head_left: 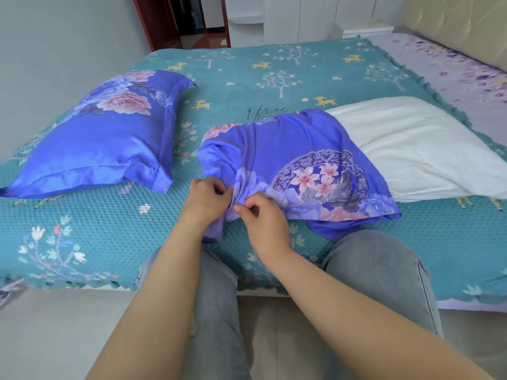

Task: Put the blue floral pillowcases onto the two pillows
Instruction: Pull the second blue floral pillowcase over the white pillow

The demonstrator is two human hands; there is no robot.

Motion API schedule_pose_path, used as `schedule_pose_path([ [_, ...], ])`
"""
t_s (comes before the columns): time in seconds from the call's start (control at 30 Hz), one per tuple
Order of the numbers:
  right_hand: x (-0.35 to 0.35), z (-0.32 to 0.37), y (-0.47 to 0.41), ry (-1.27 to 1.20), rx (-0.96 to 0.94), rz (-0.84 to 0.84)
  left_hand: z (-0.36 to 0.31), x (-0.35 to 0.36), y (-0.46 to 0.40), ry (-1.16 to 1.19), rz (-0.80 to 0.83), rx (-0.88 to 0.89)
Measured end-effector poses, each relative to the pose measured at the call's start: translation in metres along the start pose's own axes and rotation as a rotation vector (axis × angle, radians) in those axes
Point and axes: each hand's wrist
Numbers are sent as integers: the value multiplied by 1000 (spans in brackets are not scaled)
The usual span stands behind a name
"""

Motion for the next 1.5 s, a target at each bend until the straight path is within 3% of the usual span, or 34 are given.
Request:
schedule_pose_path([
  [0.13,-8,-9,3,169,-101,-32,9,-10,2,169,-49,-41],
  [0.23,-6,-18,4,8,-100,-100,21,-14,0,289,-73,-103],
  [0.4,-2,-22,5,-321,122,-106,33,-12,-5,143,185,-164],
  [0.6,-4,-16,7,-461,155,106,33,-2,-6,260,259,-209],
  [0.7,-10,-10,2,-315,42,167,24,1,-11,518,179,-232],
  [0.83,-19,-12,-8,161,-135,117,13,-8,-24,720,18,-180],
  [0.9,-28,-15,-15,359,-114,49,9,-13,-29,811,-32,-160],
  [1.03,-62,-12,-34,460,-59,-167,8,-20,-41,948,-42,-140],
  [1.17,-85,0,-47,519,-178,-297,25,-12,-41,757,-30,-235],
  [1.27,-78,-6,-49,595,-123,-169,28,-4,-33,584,33,-288],
  [1.33,-70,-5,-47,603,-144,-123,27,-3,-28,525,0,-275],
  [1.43,-58,8,-52,574,-306,-229,23,-2,-28,273,-112,-186],
  [1.5,-52,20,-65,640,-314,-228,19,-3,-30,144,-204,-120],
])
Point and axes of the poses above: each hand's wrist, its own y-axis away from the middle knuckle, its own x-axis out of the palm, z = x × y, and after that the axes turned 7 degrees about x, right-handed
